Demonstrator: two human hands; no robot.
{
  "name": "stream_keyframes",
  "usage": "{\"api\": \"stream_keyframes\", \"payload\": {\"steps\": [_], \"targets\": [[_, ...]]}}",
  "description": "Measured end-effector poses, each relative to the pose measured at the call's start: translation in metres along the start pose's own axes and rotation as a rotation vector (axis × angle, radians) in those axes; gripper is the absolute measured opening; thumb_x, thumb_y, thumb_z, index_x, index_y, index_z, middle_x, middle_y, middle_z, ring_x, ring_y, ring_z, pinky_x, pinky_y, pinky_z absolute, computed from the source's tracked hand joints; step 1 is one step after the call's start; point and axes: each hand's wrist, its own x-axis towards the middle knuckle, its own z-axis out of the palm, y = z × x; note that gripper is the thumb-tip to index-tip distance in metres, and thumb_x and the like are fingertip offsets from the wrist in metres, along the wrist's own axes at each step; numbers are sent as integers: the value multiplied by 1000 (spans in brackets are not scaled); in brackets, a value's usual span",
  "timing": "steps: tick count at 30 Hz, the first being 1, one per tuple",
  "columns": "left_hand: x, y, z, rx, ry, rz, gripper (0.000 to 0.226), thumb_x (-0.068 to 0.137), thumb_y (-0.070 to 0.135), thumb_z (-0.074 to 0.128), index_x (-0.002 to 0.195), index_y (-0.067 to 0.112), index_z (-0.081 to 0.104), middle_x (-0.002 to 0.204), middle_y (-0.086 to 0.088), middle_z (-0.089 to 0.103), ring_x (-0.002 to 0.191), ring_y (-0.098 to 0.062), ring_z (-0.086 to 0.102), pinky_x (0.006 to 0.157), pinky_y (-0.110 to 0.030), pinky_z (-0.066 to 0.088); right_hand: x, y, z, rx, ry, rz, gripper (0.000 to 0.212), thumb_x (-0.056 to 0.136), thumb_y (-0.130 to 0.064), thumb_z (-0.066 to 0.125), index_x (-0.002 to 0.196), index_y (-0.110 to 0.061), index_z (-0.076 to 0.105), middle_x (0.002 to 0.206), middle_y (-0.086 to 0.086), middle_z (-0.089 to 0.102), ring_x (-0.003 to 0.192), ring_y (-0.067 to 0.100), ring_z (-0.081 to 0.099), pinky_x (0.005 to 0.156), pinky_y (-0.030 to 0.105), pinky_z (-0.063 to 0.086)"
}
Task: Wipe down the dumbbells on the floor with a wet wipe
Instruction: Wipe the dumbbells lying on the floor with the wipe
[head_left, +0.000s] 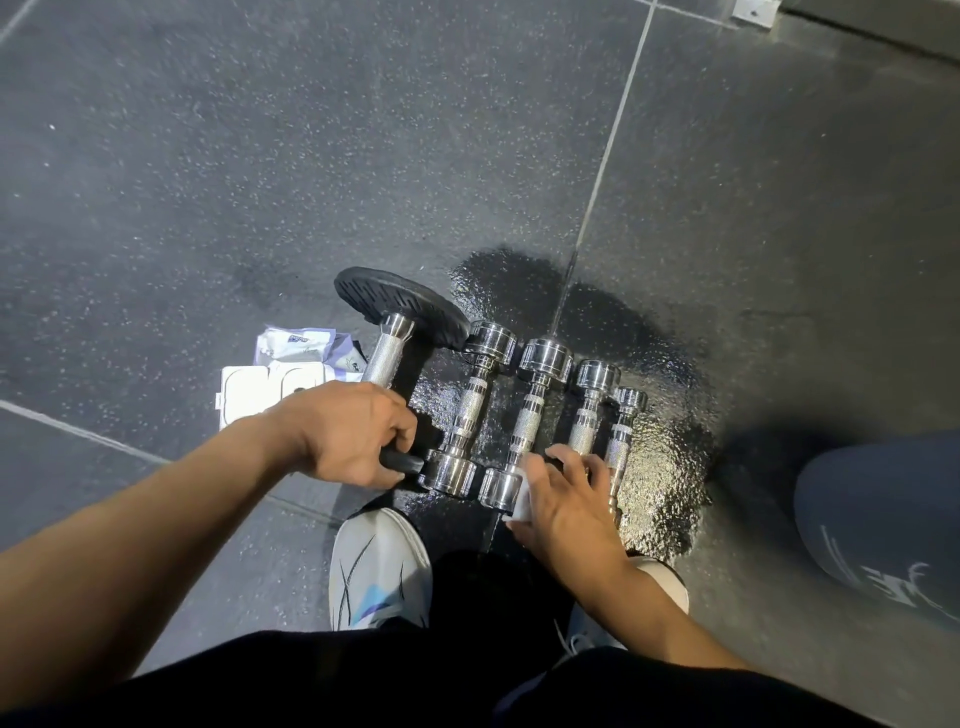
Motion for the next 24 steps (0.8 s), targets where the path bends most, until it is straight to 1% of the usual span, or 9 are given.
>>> {"api": "stream_keyframes", "payload": {"steps": [2, 5, 11, 13, 15, 17, 20, 22, 24], "targets": [[0, 0, 0, 12, -1, 14, 22, 79, 53, 69, 86, 36, 56, 81, 10, 61, 78, 20, 44, 63, -7, 32, 2, 1, 4, 45, 2, -1, 59, 92, -40, 63, 136, -20, 29, 102, -3, 67, 140, 23, 29, 111, 48, 14], [1, 1, -1, 6, 0, 17, 21, 79, 51, 70, 84, 37, 55, 81, 10, 61, 76, 19, 44, 62, -6, 31, 3, 2, 12, 20, 17, -4, 79, 86, -44, 71, 140, -16, 22, 95, -2, 68, 136, 25, 36, 108, 50, 16], [1, 1, 0, 4, 6, 5, 20, 79, 51, 70, 85, 36, 58, 80, 12, 58, 73, 16, 45, 61, -6, 30, -1, 7, 25, 45, 122, -19, 93, 71, -55, 81, 137, -13, 31, 103, 2, 71, 134, 29, 43, 104, 52, 24], [1, 0, 1, 2, 8, 4, 20, 79, 51, 70, 86, 35, 60, 80, 12, 59, 74, 14, 46, 62, -7, 32, -7, 13, 23, 92, 174, 16, 91, 66, -63, 76, 134, -16, 38, 118, 3, 63, 132, 26, 42, 107, 45, 20], [1, 0, 1, -8, 0, -2, 21, 78, 52, 69, 87, 34, 61, 81, 12, 59, 75, 12, 47, 67, -15, 41, -14, 18, 16, 69, 216, 56, 80, 70, -71, 59, 130, -21, 42, 125, -1, 52, 131, 20, 36, 109, 39, 15], [1, 0, 0, -9, -10, 0, 20, 78, 52, 69, 85, 36, 59, 81, 13, 58, 75, 11, 47, 69, -21, 42, -20, 22, 14, 15, 253, 18, 68, 77, -72, 55, 123, -22, 50, 123, -3, 52, 129, 22, 39, 108, 42, 21], [1, 1, -2, -4, -21, 10, 20, 79, 51, 69, 83, 38, 55, 80, 13, 57, 73, 10, 46, 65, -18, 37, -20, 22, 16, -41, 248, -14, 57, 76, -60, 73, 114, -19, 60, 122, -1, 56, 128, 28, 44, 103, 48, 28], [1, 2, -1, -5, -17, 9, 21, 78, 51, 70, 81, 38, 53, 78, 13, 54, 73, 4, 48, 65, -20, 37, -12, 22, 19, -97, 201, -7, 55, 70, -51, 81, 109, -17, 63, 118, 1, 55, 125, 30, 44, 101, 50, 27], [1, 2, -1, -16, -6, 2, 22, 76, 52, 70, 78, 40, 51, 75, 13, 53, 72, 1, 48, 66, -24, 42, -6, 20, 24, -149, 177, 15, 50, 62, -28, 89, 104, -15, 67, 116, 2, 54, 124, 31, 41, 102, 51, 24]]}}
